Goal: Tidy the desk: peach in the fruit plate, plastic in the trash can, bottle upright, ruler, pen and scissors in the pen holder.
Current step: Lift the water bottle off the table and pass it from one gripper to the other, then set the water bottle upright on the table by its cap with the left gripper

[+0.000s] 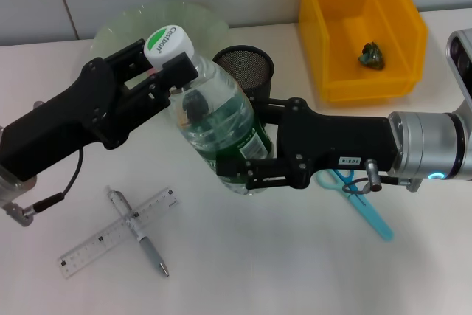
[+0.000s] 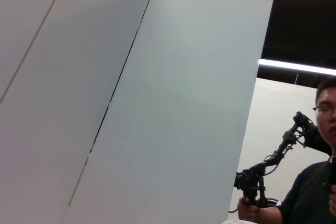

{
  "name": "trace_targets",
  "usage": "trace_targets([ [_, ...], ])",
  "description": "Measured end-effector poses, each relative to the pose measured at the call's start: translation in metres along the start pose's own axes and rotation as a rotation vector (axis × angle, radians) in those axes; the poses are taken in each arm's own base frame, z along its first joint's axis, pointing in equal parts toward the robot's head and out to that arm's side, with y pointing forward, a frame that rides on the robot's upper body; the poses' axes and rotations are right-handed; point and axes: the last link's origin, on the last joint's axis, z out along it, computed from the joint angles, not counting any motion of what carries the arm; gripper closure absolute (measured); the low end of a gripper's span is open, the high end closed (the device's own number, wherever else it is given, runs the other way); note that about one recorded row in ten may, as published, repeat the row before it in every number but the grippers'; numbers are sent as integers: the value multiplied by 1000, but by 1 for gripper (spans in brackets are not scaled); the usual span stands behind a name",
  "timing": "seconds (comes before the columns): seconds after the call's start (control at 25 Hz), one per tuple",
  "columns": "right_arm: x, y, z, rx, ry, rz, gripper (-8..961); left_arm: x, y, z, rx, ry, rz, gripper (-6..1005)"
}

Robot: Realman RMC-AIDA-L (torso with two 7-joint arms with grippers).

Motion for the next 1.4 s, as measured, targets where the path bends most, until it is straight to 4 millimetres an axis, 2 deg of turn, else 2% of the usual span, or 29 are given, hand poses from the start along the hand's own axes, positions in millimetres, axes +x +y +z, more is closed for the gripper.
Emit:
trace_targets([
  [1.4, 7, 1, 4, -9, 42, 4, 174, 6, 0, 1, -14, 21, 14, 545],
])
